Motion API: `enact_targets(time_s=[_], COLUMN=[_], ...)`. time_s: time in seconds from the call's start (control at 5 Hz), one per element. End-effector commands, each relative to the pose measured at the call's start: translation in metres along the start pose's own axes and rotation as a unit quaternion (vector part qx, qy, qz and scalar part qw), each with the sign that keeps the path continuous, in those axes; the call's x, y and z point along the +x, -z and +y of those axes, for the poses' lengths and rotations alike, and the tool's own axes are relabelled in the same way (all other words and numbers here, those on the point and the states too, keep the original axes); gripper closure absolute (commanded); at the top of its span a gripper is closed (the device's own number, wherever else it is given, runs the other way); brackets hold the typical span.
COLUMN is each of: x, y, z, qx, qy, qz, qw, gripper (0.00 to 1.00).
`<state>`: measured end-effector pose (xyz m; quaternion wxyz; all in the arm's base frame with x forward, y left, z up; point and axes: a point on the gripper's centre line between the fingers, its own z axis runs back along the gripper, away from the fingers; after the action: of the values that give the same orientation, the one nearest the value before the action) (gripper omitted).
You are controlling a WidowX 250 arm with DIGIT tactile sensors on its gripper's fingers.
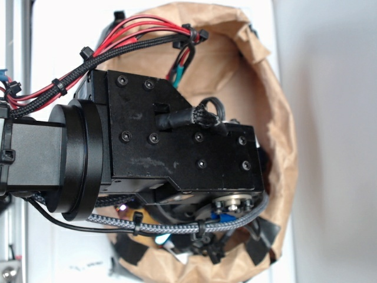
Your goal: Grab the yellow cloth.
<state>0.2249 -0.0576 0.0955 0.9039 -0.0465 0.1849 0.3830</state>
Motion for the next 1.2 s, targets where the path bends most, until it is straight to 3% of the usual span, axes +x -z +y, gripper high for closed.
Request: enact_targets(time_s=[0.0,0.2,0.4,0.6,0.8,1.0], x=[0.017,0.017,0.014,0.010,0.013,0.013], y=[-0.051,-0.067,-0.047,-0.030,-0.018,-0.013], z=[0.012,0.021,0.018,0.013,0.003,-0.007], qx=[-0.129,-0.155,-0.160,-0.181,-0.180,-0.165], qy=[0.012,0.004,0.001,0.025,0.020,0.010], qz=[0.038,0.011,-0.010,0.004,-0.001,0.019], qw=[0.991,0.988,0.987,0.983,0.983,0.986], gripper=[0.00,0.00,0.00,0.00,0.00,0.00])
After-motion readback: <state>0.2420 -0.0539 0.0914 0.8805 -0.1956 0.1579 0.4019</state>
